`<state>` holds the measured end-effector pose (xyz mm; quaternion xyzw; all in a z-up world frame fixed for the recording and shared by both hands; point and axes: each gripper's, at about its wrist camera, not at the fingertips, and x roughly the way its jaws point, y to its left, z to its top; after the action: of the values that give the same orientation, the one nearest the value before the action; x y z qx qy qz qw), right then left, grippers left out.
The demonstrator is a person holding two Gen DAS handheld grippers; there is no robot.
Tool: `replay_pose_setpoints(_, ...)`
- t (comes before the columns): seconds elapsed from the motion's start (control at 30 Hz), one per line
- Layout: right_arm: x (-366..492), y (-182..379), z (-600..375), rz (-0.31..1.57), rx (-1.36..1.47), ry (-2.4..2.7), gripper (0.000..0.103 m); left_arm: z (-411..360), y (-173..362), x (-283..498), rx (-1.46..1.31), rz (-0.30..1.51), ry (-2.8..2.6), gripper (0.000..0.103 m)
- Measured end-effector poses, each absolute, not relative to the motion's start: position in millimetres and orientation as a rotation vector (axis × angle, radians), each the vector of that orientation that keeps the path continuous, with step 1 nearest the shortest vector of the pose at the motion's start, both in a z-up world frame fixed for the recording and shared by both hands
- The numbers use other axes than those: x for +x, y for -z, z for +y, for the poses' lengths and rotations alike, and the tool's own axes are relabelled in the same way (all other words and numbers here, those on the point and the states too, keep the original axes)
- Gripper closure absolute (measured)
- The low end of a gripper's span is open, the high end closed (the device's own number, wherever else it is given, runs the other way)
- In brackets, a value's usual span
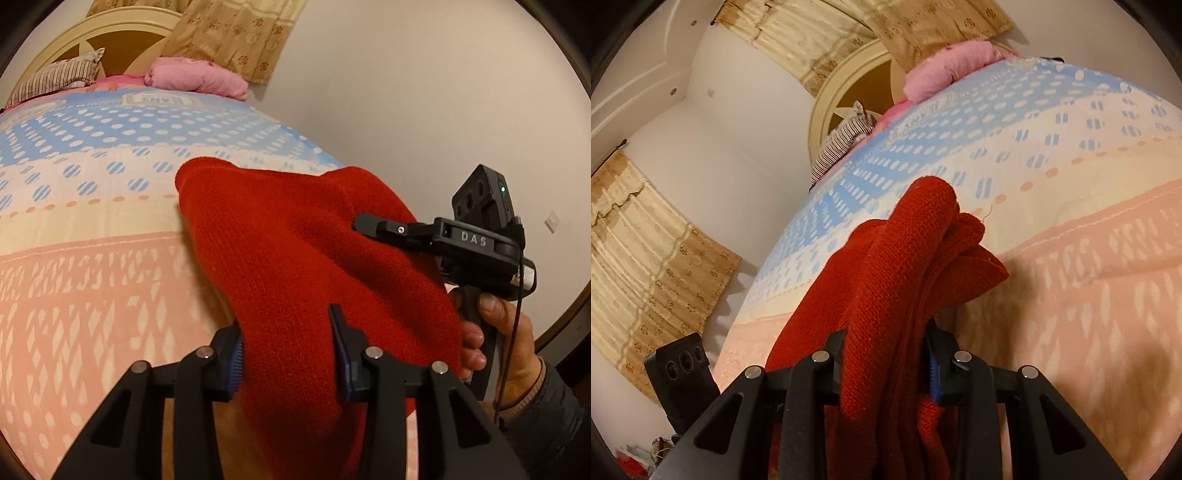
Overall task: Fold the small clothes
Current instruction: 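Grasp the narrow sweater's end with the right gripper while the left gripper grasps it too, then lift the held end with both grippers and fold it over onto the sweater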
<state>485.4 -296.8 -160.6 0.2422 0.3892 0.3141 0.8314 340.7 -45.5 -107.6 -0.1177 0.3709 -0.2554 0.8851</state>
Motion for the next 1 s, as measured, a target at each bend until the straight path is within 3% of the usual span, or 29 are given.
replay_pose_setpoints(1.0, 337.3, 113.2, -418.2, 0.714, 0.558, -0.595, 0.073, -133.6, 69.6, 260.7, -0.124, 0.738, 0.728, 0.062)
